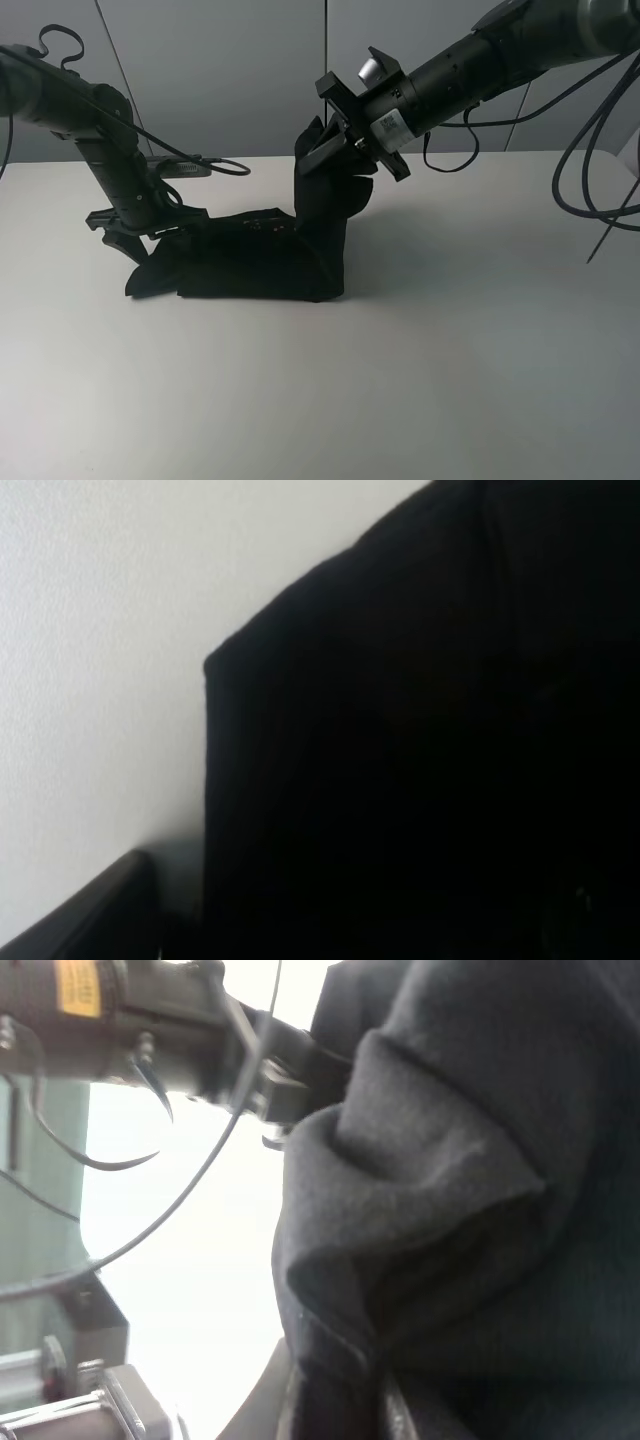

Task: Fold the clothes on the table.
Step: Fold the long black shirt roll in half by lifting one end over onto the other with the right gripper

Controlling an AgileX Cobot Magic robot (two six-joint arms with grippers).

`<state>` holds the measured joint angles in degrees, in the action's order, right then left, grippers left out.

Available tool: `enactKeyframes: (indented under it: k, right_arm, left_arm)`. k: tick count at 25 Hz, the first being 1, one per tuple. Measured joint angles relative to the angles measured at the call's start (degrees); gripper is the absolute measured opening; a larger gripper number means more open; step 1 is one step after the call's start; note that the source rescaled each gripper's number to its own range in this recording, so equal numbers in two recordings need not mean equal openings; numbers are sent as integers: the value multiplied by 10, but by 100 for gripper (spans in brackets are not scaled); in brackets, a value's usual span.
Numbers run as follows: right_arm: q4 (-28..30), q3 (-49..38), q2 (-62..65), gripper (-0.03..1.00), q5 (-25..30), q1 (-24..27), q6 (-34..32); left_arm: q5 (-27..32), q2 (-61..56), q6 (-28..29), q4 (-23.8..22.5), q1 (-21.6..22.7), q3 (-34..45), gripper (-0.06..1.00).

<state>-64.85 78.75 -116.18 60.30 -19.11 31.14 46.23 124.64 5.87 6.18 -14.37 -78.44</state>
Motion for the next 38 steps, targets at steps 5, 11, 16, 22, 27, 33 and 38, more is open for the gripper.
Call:
enactKeyframes:
  k: [5,11,16,22,27,33,38]
  right_arm:
    - [-135,1,-67,13,-24,-43,83]
    - [-248,1,-126,13,-39,-71,143]
    - [-294,1,-155,13,-43,-87,175]
    - [-340,2,-166,13,-53,-102,214]
    - [-345,2,-193,13,-53,-102,218]
    - [-345,4,-194,13,-47,-103,218]
    - [-345,16,-194,13,-48,-115,218]
  left_arm:
    - [1,0,-6,0,0,0,99]
    - [2,0,-11,1,0,0,99]
    - [3,0,-14,1,0,0,99]
    - [3,0,-21,1,0,0,99]
    - [5,0,-24,1,0,0,99]
    - [5,0,-26,1,0,0,99]
    - [5,0,-28,2,0,0,99]
